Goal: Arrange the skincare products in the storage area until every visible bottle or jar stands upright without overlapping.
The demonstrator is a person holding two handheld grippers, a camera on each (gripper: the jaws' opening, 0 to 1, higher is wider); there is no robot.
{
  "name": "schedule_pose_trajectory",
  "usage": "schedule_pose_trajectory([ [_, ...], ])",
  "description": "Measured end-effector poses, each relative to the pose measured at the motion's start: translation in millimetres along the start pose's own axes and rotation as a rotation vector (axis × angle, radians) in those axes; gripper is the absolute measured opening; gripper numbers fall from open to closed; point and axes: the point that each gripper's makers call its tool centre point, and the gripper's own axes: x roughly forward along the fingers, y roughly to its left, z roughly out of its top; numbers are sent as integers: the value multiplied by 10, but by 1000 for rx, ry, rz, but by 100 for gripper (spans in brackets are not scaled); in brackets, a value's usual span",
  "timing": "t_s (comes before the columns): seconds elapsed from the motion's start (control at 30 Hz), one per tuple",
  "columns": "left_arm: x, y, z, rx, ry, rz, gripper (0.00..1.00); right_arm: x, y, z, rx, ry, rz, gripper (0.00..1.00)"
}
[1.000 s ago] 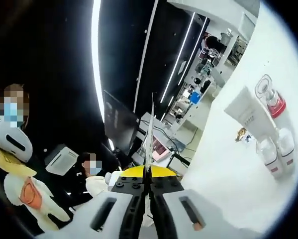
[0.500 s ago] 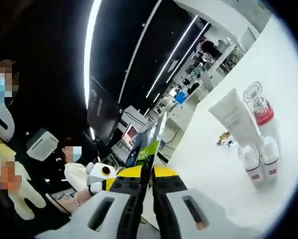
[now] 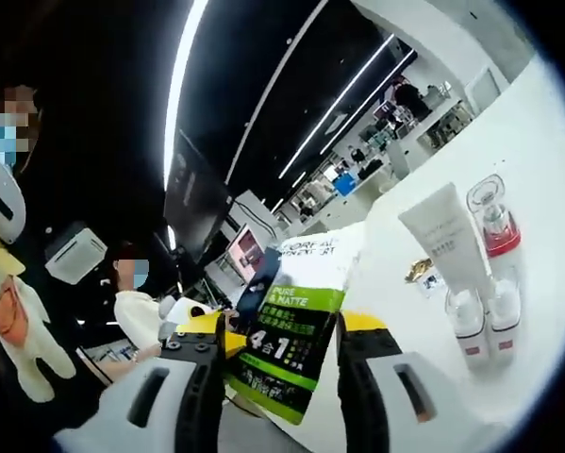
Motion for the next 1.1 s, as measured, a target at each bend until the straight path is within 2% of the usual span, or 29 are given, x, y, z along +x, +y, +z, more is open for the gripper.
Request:
schedule_pose_trajectory([
  [0.2,11,62,-29,-17,3,17,0,-28,-55,-82,-79,61,-25,70],
  [0.4,51,108,-37,-38,0,27,0,-69,-121,-127,-140,100,-48,78],
  [0.63,107,203,-68,-54,6,45,0,-144,-208,-133,-172,113,-82,94],
  [1.1,268,464,-155,-78,34,97,0,-408,-475,-82,-234,140,-187,99],
])
